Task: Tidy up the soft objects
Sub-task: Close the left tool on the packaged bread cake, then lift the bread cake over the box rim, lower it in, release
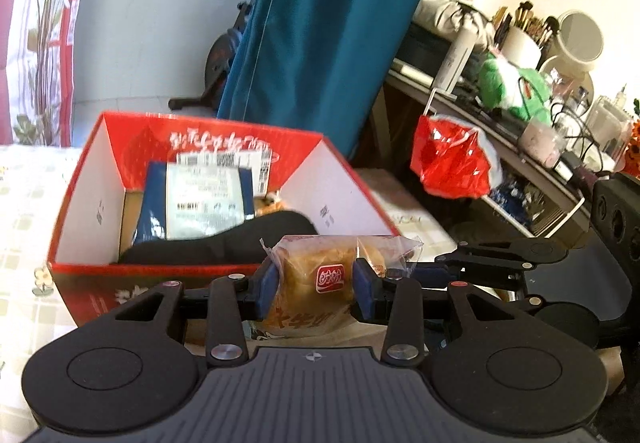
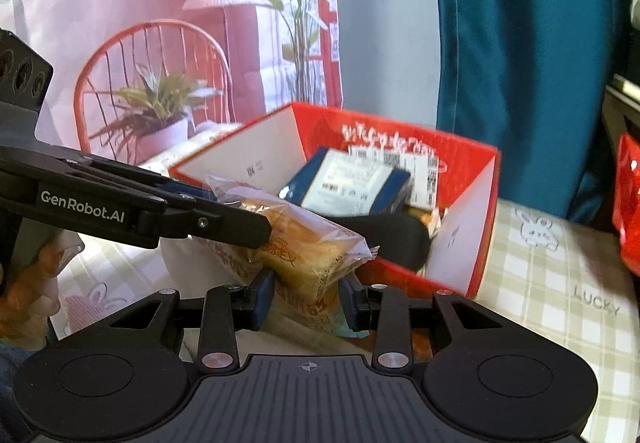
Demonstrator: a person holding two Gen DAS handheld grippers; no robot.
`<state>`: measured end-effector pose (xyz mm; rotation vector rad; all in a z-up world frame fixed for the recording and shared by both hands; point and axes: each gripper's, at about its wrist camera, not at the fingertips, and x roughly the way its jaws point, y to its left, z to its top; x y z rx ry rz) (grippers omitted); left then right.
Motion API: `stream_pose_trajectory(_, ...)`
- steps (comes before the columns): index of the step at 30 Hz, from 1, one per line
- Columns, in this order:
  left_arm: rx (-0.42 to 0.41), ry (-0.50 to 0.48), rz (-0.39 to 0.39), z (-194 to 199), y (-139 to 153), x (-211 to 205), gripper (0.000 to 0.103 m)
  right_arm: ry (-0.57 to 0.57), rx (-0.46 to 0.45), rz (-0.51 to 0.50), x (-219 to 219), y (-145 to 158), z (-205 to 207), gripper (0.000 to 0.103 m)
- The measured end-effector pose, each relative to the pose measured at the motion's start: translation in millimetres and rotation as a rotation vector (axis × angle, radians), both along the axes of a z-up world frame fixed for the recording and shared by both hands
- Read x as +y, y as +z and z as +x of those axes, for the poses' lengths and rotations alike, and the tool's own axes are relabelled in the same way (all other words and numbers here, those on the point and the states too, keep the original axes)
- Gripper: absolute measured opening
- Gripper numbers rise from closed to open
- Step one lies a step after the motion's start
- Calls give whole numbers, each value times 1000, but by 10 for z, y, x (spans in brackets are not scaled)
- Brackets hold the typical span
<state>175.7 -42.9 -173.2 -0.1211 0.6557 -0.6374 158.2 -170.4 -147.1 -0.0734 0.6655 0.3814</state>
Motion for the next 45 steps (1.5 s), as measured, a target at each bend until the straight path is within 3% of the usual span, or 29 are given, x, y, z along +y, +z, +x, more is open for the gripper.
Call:
stream_pose_trajectory(10, -62, 11, -43, 9, 370, 97, 43, 28, -85, 4, 24, 420, 3, 32)
stream_pose_trajectory(16, -79, 26, -75, 241, 573, 119, 43, 31, -130, 4, 21, 676, 172, 32)
stream_pose_trajectory(22, -64, 36, -47, 489, 585, 52, 43, 17, -144, -1, 34, 785, 434, 32)
stream_pose_trajectory(36, 80, 75, 34, 875, 109, 214, 43, -4, 20, 48, 176, 208, 910, 32)
stream_pose_trajectory(45, 165, 74, 46, 1022, -109, 225, 43, -20, 127, 87, 179, -76, 1081, 32)
